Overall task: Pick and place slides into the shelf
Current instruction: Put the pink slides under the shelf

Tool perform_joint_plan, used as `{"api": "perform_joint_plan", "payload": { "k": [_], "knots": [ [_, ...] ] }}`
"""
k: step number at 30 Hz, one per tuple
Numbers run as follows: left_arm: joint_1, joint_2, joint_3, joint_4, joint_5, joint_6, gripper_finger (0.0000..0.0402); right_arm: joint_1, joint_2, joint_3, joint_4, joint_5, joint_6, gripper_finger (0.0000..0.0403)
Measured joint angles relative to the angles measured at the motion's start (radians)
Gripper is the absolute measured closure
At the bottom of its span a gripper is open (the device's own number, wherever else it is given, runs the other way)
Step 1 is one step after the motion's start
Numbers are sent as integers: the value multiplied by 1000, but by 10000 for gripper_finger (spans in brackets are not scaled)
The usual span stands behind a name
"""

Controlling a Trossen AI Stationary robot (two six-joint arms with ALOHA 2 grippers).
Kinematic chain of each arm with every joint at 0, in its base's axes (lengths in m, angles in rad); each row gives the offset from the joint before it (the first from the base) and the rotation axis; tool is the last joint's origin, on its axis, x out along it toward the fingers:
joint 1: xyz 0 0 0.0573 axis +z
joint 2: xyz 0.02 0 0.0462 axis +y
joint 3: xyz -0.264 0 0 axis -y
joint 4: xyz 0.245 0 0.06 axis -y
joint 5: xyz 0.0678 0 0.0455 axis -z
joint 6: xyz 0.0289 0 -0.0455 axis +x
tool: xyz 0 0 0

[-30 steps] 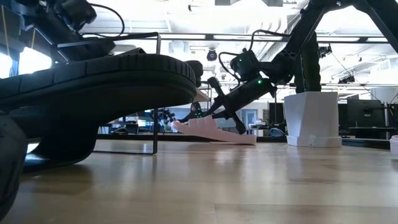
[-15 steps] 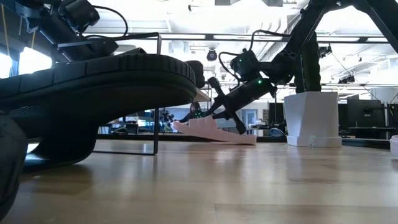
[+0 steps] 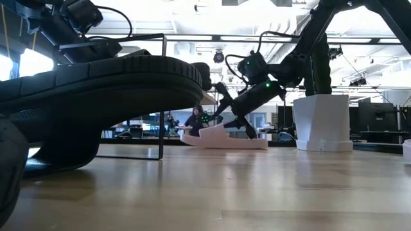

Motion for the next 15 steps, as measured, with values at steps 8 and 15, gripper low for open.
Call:
{"api": "perform_joint_plan", "payload": {
  "k": [8, 15],
  "knots": [
    [0, 0, 0, -2, 0, 0, 401, 11, 0, 0, -11, 38, -1, 256],
    [0, 0, 0, -14, 0, 4, 401, 18, -11, 0, -35, 83, -40, 256]
  ]
}}
